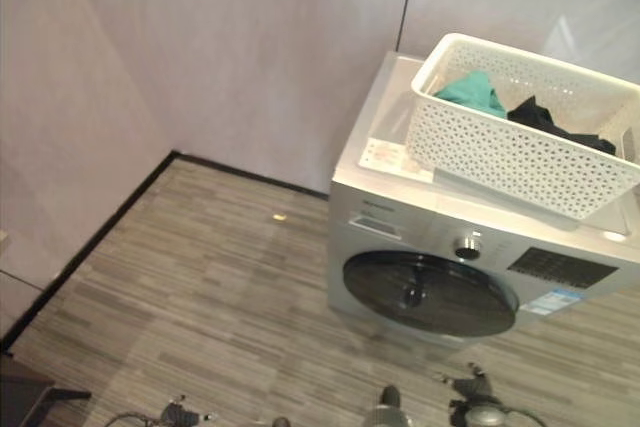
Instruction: Grab the laundry basket,head to the washer,open it,put in the laundry and shut it.
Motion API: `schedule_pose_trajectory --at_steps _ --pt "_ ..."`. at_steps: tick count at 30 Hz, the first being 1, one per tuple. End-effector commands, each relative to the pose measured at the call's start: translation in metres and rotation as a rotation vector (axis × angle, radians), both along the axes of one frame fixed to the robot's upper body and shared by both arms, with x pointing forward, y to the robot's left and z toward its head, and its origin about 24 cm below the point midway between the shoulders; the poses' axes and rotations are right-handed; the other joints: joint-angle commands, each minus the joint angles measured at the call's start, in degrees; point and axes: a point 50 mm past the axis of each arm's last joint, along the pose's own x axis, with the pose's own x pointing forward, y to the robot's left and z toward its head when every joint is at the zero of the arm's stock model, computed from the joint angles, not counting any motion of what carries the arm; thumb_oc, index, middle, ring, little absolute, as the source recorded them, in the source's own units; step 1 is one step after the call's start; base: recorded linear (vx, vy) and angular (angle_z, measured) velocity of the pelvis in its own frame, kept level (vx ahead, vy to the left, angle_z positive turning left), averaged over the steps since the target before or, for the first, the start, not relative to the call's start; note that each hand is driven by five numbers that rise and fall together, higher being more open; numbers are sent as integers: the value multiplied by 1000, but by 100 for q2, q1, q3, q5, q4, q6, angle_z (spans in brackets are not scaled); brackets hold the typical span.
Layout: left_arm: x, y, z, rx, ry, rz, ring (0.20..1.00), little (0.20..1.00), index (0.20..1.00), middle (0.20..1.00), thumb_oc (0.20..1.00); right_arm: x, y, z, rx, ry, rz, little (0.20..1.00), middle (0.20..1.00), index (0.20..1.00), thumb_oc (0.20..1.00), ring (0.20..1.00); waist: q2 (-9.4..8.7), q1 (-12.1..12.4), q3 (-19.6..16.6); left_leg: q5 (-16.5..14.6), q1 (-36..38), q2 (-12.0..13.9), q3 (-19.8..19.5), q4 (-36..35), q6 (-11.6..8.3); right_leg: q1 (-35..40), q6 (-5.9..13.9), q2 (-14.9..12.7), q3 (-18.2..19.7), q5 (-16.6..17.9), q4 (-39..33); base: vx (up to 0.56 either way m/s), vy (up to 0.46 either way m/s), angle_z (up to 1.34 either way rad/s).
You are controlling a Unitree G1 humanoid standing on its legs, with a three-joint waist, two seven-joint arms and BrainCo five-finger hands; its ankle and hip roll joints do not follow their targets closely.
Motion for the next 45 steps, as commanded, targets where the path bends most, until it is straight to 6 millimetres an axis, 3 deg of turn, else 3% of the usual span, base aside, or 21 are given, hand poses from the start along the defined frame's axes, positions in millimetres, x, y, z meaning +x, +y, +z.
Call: schedule_pose_trajectory --at_steps 1,5,6,8,10,11,12,13,14,17,18,19,21,22,24,28,32,35,41,42,45 --pt "5 1 2 14 -26 -31 1000 1000 1000 1000 1000 22 -33 34 -159 -130 -11 1000 1000 1000 1000 1000 -88 135 -240 -306 -226 21 -117 -119 162 145 192 -347 20 -310 132 -92 -272 -3" --pt "-6 12 2 27 -4 28 1000 1000 1000 1000 1000 56 -39 76 -287 -298 98 1000 1000 1000 1000 1000 -267 308 -303 -304 -342 253 -27 -13 92 282 320 -662 89 96 -33 -53 -257 -22" --pt "-6 12 2 27 -4 28 1000 1000 1000 1000 1000 56 -39 76 -287 -298 98 1000 1000 1000 1000 1000 -265 312 -299 -308 -342 255 -23 -7 91 284 320 -659 93 100 -38 -43 -325 -32" --pt "-10 18 3 41 0 69 1000 1000 1000 1000 1000 76 -35 106 -366 -408 191 1000 1000 1000 1000 1000 -352 328 -217 -296 -397 410 -154 82 -26 230 367 -573 637 64 -44 -12 -412 -42" --pt "-9 19 4 44 -5 69 1000 1000 1000 1000 1000 77 -35 114 -401 -431 222 1000 1000 1000 1000 1000 -392 309 -209 -241 -431 450 -203 97 -100 188 379 -494 842 -85 37 34 -309 -12" --pt "-8 21 5 48 -16 74 1000 1000 1000 1000 1000 79 -32 133 -460 -491 286 1000 1000 1000 1000 1000 -436 258 -169 -115 -437 613 -354 76 -262 237 368 -198 1068 -752 84 44 -260 5" --pt "-8 21 5 48 -14 73 1000 1000 1000 1000 1000 78 -33 133 -460 -489 286 1000 1000 1000 1000 1000 -430 250 -172 -110 -433 623 -371 67 -272 236 359 -189 1052 -780 115 74 -578 25" --pt "-9 21 5 50 -18 81 1000 1000 1000 1000 1000 82 -30 146 -495 -526 347 1000 1000 1000 1000 1000 -433 278 -130 124 -450 909 -462 12 -461 349 266 54 808 -1234 77 32 -337 64" --pt "-9 21 5 49 -18 81 1000 1000 1000 1000 1000 82 -30 146 -495 -526 348 1000 1000 1000 1000 1000 -419 258 -127 136 -447 926 -485 -2 -473 364 255 72 781 -1241 76 31 -512 82" --pt "-1 11 3 17 -50 94 1000 1000 1000 1000 1000 87 -16 153 -447 -599 403 1000 1000 1000 1000 1000 -362 143 -99 835 -692 1385 -368 -282 -621 526 -12 584 325 -1444 -240 -45 -449 46" --pt "-1 11 3 17 -50 94 1000 1000 1000 1000 1000 87 -16 153 -447 -599 403 1000 1000 1000 1000 1000 -360 136 -102 834 -701 1385 -377 -278 -621 527 -12 585 317 -1443 -243 -213 -415 48" --pt "15 2 5 -6 -102 103 1000 1000 1000 1000 1000 85 -5 150 -392 -611 438 1000 1000 1000 1000 1000 -414 13 18 666 -758 1446 255 289 -488 515 -151 609 92 -1422 -300 -152 -241 74" --pt "19 -4 5 -24 -125 97 1000 1000 1000 1000 1000 81 4 139 -341 -584 477 1000 1000 1000 1000 1000 -372 -13 14 191 -622 1268 348 842 -441 571 -237 695 -22 -1453 -471 -106 -237 113" --pt "21 -7 5 -32 -129 85 1000 1000 1000 1000 1000 80 7 136 -332 -572 493 1000 1000 1000 1000 1000 -334 -36 -19 -4 -551 1102 362 826 -399 618 -250 724 -116 -1467 -523 -49 -110 81" --pt "23 -15 4 -51 -136 57 1000 1000 1000 1000 1000 71 2 131 -328 -547 466 1000 1000 1000 1000 1000 -209 -232 -137 49 -285 1063 993 248 -391 639 -223 738 -408 -1470 -547 -20 -19 49" --pt "23 -21 3 -57 -127 10 1000 1000 1000 1000 1000 70 2 124 -321 -511 463 1000 1000 1000 1000 1000 -92 -203 -159 294 -219 916 509 -234 -520 670 -229 775 -485 -1409 -650 0 6 75" --pt "16 -22 1 -64 -116 -11 1000 1000 1000 1000 1000 68 0 119 -333 -482 468 1000 1000 1000 1000 1000 -12 -182 -129 393 -162 902 610 -479 -580 696 -134 654 -583 -1217 -824 -16 32 17" --pt "-1 -16 -2 -59 -75 43 1000 1000 1000 1000 1000 75 11 114 -279 -503 473 1000 1000 1000 1000 1000 39 -95 -90 445 -52 894 551 -647 -593 614 -121 664 -451 -1192 -803 6 -28 -7" --pt "-20 2 -2 -27 -49 157 1000 1000 1000 1000 1000 84 23 119 -313 -515 553 1000 1000 1000 1000 1000 -10 15 13 506 -106 1218 552 3 -688 548 -312 913 -268 -1466 -542 6 -138 -14" --pt "-17 6 0 -21 -77 202 1000 1000 1000 1000 1000 84 26 121 -334 -509 590 1000 1000 1000 1000 1000 -54 128 162 836 -376 1292 221 600 -681 541 -460 1050 -214 -1439 -505 -63 -262 -33" --pt "-11 7 2 -27 -109 219 1000 1000 1000 1000 1000 81 24 120 -345 -491 607 1000 1000 1000 1000 1000 -109 133 230 812 -594 1192 -133 836 -679 590 -506 1071 -265 -1473 -509 0 -123 -39"
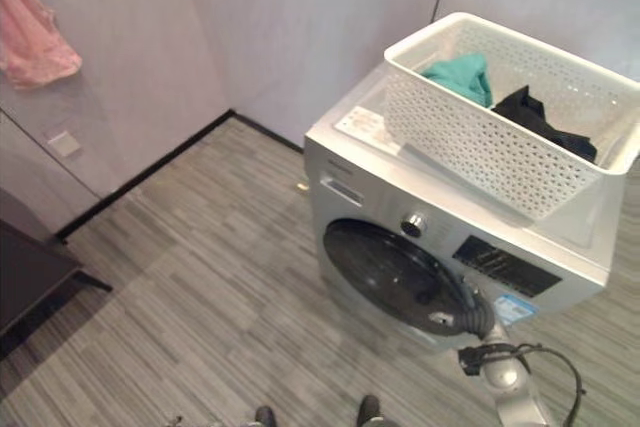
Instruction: Grab the laundry basket,head to the washer,open it,put in the laundry and shut it.
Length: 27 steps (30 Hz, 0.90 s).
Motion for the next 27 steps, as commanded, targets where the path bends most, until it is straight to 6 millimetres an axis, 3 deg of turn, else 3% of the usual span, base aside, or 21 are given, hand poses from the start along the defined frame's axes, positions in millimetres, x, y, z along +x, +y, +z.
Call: schedule_pose_trajectory --at_steps 1,7,10,13,20,27 --pt "23 -3 5 -13 -90 -2 1000 1000 1000 1000 1000 6 -15 23 -131 -70 52 1000 1000 1000 1000 1000 50 -103 2 -8 -6 441 -365 -67 49 168 228 -283 51 -936 333 96 -39 -35" --pt "48 -8 17 -61 -242 -43 1000 1000 1000 1000 1000 6 -35 24 -235 -29 28 1000 1000 1000 1000 1000 275 -176 -37 45 224 440 -195 -677 -73 141 290 -279 3 -1031 313 75 2 14" --pt "65 -13 27 -83 -339 -82 1000 1000 1000 1000 1000 20 -48 35 -308 -47 12 1000 1000 1000 1000 1000 435 -177 73 80 111 309 -195 -858 -78 -64 339 -391 -37 -962 319 -23 50 11" --pt "68 -15 29 -93 -359 -89 1000 1000 1000 1000 1000 28 -48 36 -325 -48 13 1000 1000 1000 1000 1000 517 -173 157 91 33 231 -204 -930 -62 -228 373 -470 -22 -909 350 -43 67 13" --pt "59 -18 24 -106 -341 -89 1000 1000 1000 1000 1000 47 -26 25 -269 -54 54 1000 1000 1000 1000 1000 680 -88 296 64 -178 18 -188 -1205 1 -607 500 -664 40 -676 300 -13 59 4" --pt "65 -17 29 -108 -394 -71 1000 1000 1000 1000 1000 70 -13 31 -297 -79 112 1000 1000 1000 1000 1000 822 17 514 0 -405 -100 -176 -1124 48 -829 543 -804 71 -582 323 -22 38 -2"
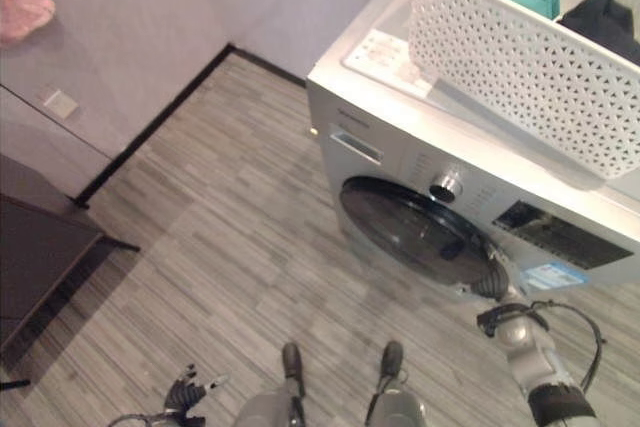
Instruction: Grab the laundry basket,head to the washer,open it,put in the laundry and shut it.
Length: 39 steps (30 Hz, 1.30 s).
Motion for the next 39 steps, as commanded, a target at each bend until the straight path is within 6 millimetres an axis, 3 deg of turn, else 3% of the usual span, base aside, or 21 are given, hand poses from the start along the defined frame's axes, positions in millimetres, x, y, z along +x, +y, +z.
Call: schedule_pose_trajectory --at_steps 1,3,5,6,8,9,14,16,19,20,22,23,24,25,26,30,33,34,35,36,39 --pt "15 9 8 21 -67 -5 1000 1000 1000 1000 1000 26 42 3 12 -15 192 1000 1000 1000 1000 1000 -102 195 115 -524 78 221 58 504 -134 -199 118 -467 386 -1040 611 -12 37 1" --pt "17 9 9 22 -70 -3 1000 1000 1000 1000 1000 29 52 4 37 -23 221 1000 1000 1000 1000 1000 -95 196 128 -522 88 216 72 486 -131 -218 115 -473 401 -1035 622 3 15 -8" --pt "23 9 11 31 -84 -1 1000 1000 1000 1000 1000 28 93 -6 214 -23 312 1000 1000 1000 1000 1000 -114 183 114 -505 133 223 103 401 -124 -232 111 -455 436 -1023 616 20 -6 -13" --pt "23 9 11 31 -84 -1 1000 1000 1000 1000 1000 28 93 -6 214 -23 312 1000 1000 1000 1000 1000 -114 183 114 -505 133 223 103 401 -124 -233 111 -455 437 -1024 616 32 -22 -20" --pt "41 2 24 -14 -202 50 1000 1000 1000 1000 1000 6 170 -34 592 86 444 1000 1000 1000 1000 1000 -127 176 59 -422 254 286 116 309 -138 -196 73 -372 480 -1070 630 26 -39 -16" --pt "41 3 24 -14 -202 51 1000 1000 1000 1000 1000 6 171 -34 593 86 444 1000 1000 1000 1000 1000 -132 173 60 -421 256 286 117 308 -139 -195 72 -371 481 -1071 630 7 -28 -4" --pt "60 -9 39 -43 -312 47 1000 1000 1000 1000 1000 -6 242 -41 755 196 614 1000 1000 1000 1000 1000 -97 219 67 -320 320 405 158 370 -215 -143 16 -256 518 -1137 647 -7 -16 -9" --pt "67 -10 50 -39 -371 6 1000 1000 1000 1000 1000 -8 251 -38 714 209 684 1000 1000 1000 1000 1000 -95 228 74 -274 342 467 154 411 -256 -105 -23 -200 524 -1199 681 -8 -53 -21" --pt "79 -7 79 -79 -516 -68 1000 1000 1000 1000 1000 -12 239 -42 681 236 689 1000 1000 1000 1000 1000 -91 234 48 -187 404 568 133 468 -316 7 -86 -107 491 -1307 718 30 -98 5" --pt "90 -4 115 -89 -666 -232 1000 1000 1000 1000 1000 -17 215 -48 659 251 646 1000 1000 1000 1000 1000 -85 215 9 -95 436 652 118 542 -382 106 -127 -35 462 -1384 734 31 -71 10" --pt "89 -4 116 -90 -662 -234 1000 1000 1000 1000 1000 -18 215 -49 661 253 645 1000 1000 1000 1000 1000 -87 220 -1 -95 442 657 117 541 -387 112 -130 -30 461 -1386 732 28 -56 18" --pt "95 -4 145 -136 -766 -334 1000 1000 1000 1000 1000 -24 195 -55 635 275 601 1000 1000 1000 1000 1000 -67 204 -49 -20 463 717 126 590 -441 181 -156 30 452 -1422 716 109 -162 27" --pt "98 -11 210 -244 -979 -536 1000 1000 1000 1000 1000 -40 164 -72 565 346 520 1000 1000 1000 1000 1000 -35 200 -146 178 525 909 106 793 -539 429 -259 218 420 -1525 621 150 -298 23" --pt "95 -24 255 -307 -1118 -703 1000 1000 1000 1000 1000 -50 154 -83 547 391 474 1000 1000 1000 1000 1000 -66 197 -189 397 508 1061 -23 1115 -599 608 -372 403 489 -1570 536 141 -311 13" --pt "94 -27 265 -329 -1143 -739 1000 1000 1000 1000 1000 -54 151 -85 544 402 469 1000 1000 1000 1000 1000 -97 208 -197 457 494 1112 -93 1275 -602 672 -414 470 513 -1576 506 56 -192 0" --pt "93 -46 288 -445 -1148 -906 1000 1000 1000 1000 1000 -58 144 -90 519 433 451 1000 1000 1000 1000 1000 -214 218 -178 623 202 1119 -525 2004 -403 734 -535 574 623 -1476 456 -16 -119 -20" --pt "92 -61 281 -524 -1034 -1034 1000 1000 1000 1000 1000 -60 141 -92 493 456 460 1000 1000 1000 1000 1000 -234 136 -301 452 187 1118 -532 2016 -298 721 -451 561 784 -1470 433 50 32 -47" --pt "93 -67 268 -575 -958 -1044 1000 1000 1000 1000 1000 -62 139 -94 477 469 464 1000 1000 1000 1000 1000 -272 137 -362 102 193 823 -752 1604 -201 679 -366 506 938 -1485 516 94 120 -46" --pt "93 -67 268 -576 -958 -1044 1000 1000 1000 1000 1000 -62 139 -94 477 469 463 1000 1000 1000 1000 1000 -272 141 -362 102 195 823 -749 1604 -201 678 -366 506 940 -1485 516 89 145 -53" --pt "98 -69 256 -602 -895 -1037 1000 1000 1000 1000 1000 -59 140 -94 473 467 466 1000 1000 1000 1000 1000 -348 125 -314 -179 -21 477 -1142 1277 -160 632 -318 471 1166 -1528 689 22 67 -57" --pt "102 -70 244 -602 -862 -1011 1000 1000 1000 1000 1000 -55 141 -93 450 465 472 1000 1000 1000 1000 1000 -369 140 -282 -295 -124 305 -1571 1047 -151 588 -265 495 1441 -1590 874 66 99 -54"
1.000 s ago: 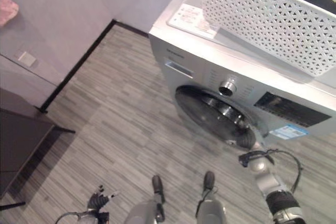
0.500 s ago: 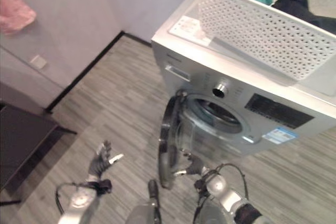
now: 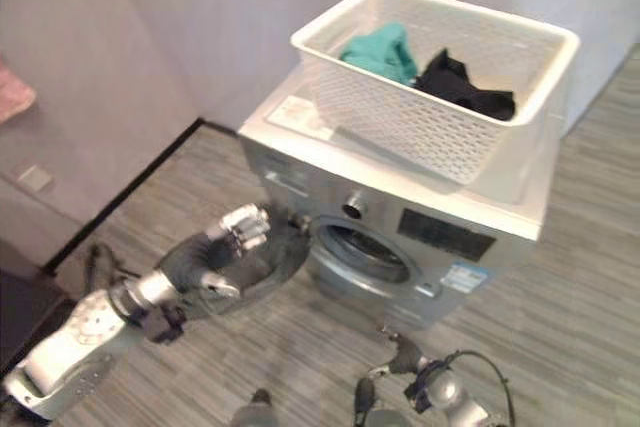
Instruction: Grab the laundry basket,head to the washer,open it,put in the laundry and shut it.
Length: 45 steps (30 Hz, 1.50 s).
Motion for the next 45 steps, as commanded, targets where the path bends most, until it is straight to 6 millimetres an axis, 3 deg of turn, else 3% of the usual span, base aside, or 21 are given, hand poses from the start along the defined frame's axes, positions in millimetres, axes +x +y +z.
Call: schedule_pose_trajectory --at_steps 1,3,4,6,7,10,11,15,17,20,26,32,39,40,45 --pt "0 1 5 -117 -19 31 1000 1000 1000 1000 1000 10 15 8 25 -61 67 1000 1000 1000 1000 1000 69 100 75 34 -115 89 -360 -42 335 69 468 -181 428 -1290 695 111 131 -83" --pt "0 3 0 -120 4 45 1000 1000 1000 1000 1000 6 15 4 22 -44 65 1000 1000 1000 1000 1000 98 73 2 8 17 130 -331 -172 342 84 493 -164 532 -1276 680 132 136 -96" --pt "0 2 -17 -127 75 59 1000 1000 1000 1000 1000 0 6 0 2 -30 32 1000 1000 1000 1000 1000 160 -20 -152 -20 234 170 -61 -304 334 192 554 -265 523 -1282 636 176 210 -84" --pt "-2 4 -32 -141 128 104 1000 1000 1000 1000 1000 -6 -4 -2 -10 -18 -13 1000 1000 1000 1000 1000 193 -62 -236 -43 450 79 29 -469 362 319 593 -359 557 -1270 616 202 272 -45" --pt "-5 8 -50 -133 190 159 1000 1000 1000 1000 1000 -12 -12 -6 -1 7 -83 1000 1000 1000 1000 1000 205 -99 -300 -60 691 -38 181 -692 395 397 675 -491 574 -1234 583 160 272 -7" --pt "-14 14 -81 -102 294 250 1000 1000 1000 1000 1000 -18 -14 -10 6 31 -118 1000 1000 1000 1000 1000 185 -120 -402 -100 874 -175 335 -918 465 392 780 -629 625 -1180 562 85 158 -8" --pt "-14 14 -82 -103 294 250 1000 1000 1000 1000 1000 -18 -14 -10 5 31 -118 1000 1000 1000 1000 1000 187 -114 -407 -101 873 -178 342 -919 468 388 782 -632 631 -1180 563 38 88 -7" --pt "-21 22 -122 23 404 317 1000 1000 1000 1000 1000 -18 -9 -9 31 35 -115 1000 1000 1000 1000 1000 133 -175 -522 -225 925 -276 443 -940 525 350 875 -750 660 -1132 529 38 73 -4" --pt "-24 19 -139 118 463 254 1000 1000 1000 1000 1000 -14 -5 -6 34 31 -78 1000 1000 1000 1000 1000 132 -291 -548 -274 937 -298 522 -940 542 316 930 -799 662 -1116 543 15 72 -8" --pt "-23 25 -155 282 468 248 1000 1000 1000 1000 1000 -10 -2 -2 53 20 -69 1000 1000 1000 1000 1000 142 -370 -580 -303 929 -317 543 -940 555 301 952 -828 663 -1096 515 -5 50 -10" --pt "-9 12 -170 510 369 288 1000 1000 1000 1000 1000 -4 -5 4 67 -14 -121 1000 1000 1000 1000 1000 122 -437 -587 -303 796 -366 516 -940 579 246 975 -890 579 -1026 421 -32 12 -2" --pt "-11 8 -176 568 349 323 1000 1000 1000 1000 1000 -1 -13 9 65 -36 -165 1000 1000 1000 1000 1000 116 -400 -560 -294 758 -387 490 -940 601 242 964 -908 530 -996 399 -25 -3 -1" --pt "-14 33 -185 629 389 535 1000 1000 1000 1000 1000 -4 -40 18 44 -91 -291 1000 1000 1000 1000 1000 75 -372 -583 -278 774 -379 424 -940 601 316 940 -895 461 -1028 442 -2 -8 4" --pt "-18 47 -190 652 427 613 1000 1000 1000 1000 1000 -2 -56 26 40 -138 -365 1000 1000 1000 1000 1000 56 -379 -612 -279 806 -360 426 -940 603 344 931 -878 467 -1033 440 8 -13 4" --pt "-34 67 -204 684 540 743 1000 1000 1000 1000 1000 3 -80 48 46 -248 -470 1000 1000 1000 1000 1000 43 -402 -673 -297 873 -319 471 -940 602 383 926 -851 503 -1026 408 7 -6 -2"
